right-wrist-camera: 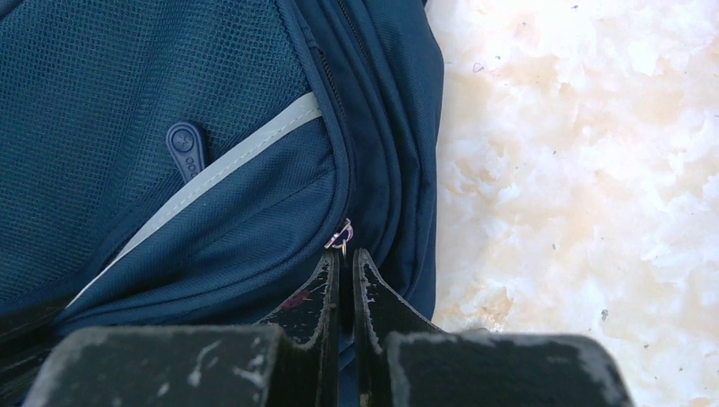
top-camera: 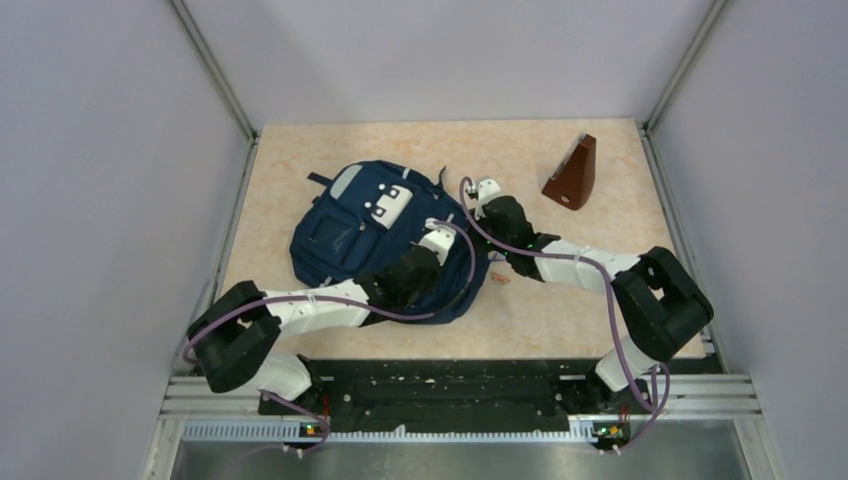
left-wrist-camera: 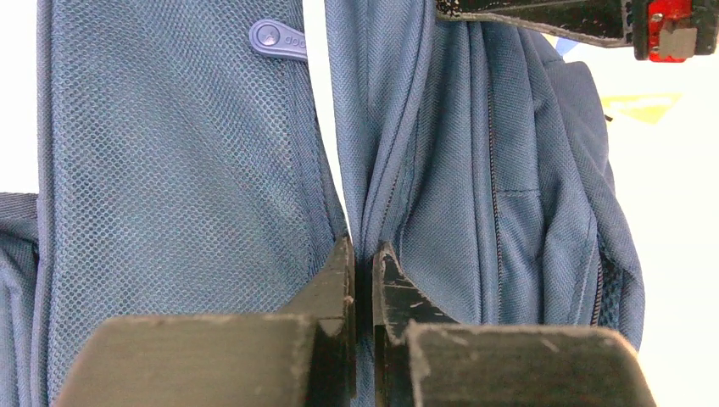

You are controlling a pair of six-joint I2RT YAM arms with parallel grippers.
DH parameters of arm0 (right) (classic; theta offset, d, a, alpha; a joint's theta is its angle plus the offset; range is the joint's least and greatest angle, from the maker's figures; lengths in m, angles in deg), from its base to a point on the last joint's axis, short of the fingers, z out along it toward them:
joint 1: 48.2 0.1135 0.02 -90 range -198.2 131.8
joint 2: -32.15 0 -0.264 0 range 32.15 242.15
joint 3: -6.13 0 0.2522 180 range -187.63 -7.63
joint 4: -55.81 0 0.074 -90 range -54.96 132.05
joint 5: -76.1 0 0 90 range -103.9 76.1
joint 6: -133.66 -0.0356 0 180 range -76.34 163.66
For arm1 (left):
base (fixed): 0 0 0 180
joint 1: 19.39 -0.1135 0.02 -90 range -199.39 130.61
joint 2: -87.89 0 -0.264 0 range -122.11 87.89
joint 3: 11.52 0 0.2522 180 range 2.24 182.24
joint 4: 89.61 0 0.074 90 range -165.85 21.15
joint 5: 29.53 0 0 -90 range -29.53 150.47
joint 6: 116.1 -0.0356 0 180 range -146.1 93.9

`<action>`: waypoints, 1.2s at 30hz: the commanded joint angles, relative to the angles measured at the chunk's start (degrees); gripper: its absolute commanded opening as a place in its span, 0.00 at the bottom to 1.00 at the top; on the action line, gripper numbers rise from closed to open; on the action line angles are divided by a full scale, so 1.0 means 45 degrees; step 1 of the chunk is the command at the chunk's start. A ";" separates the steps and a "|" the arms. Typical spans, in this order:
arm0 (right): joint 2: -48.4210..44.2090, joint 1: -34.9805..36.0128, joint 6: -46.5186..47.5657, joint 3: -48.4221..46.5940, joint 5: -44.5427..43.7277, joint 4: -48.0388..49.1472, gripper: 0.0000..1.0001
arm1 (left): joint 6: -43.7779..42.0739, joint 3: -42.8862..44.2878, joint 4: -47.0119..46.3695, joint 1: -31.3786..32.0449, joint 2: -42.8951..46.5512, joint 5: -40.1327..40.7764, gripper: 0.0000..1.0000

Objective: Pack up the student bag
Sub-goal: Zip the student bag at the center of the board.

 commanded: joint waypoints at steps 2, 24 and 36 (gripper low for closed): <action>-0.0524 -0.0309 0.0620 -0.0621 -0.0503 -0.0415 0.00 | 0.0129 -0.0808 0.0671 -0.0125 0.1320 0.0782 0.00; 0.0299 -0.0691 0.7179 -0.1967 0.3772 -0.0665 0.00 | 0.0652 -0.2842 0.1734 -0.0125 0.5768 -0.4172 0.00; 0.1003 -0.0691 0.8161 -0.2965 0.3803 0.0219 0.00 | 0.1241 -0.2914 0.1648 -0.0125 0.5804 -0.4889 0.00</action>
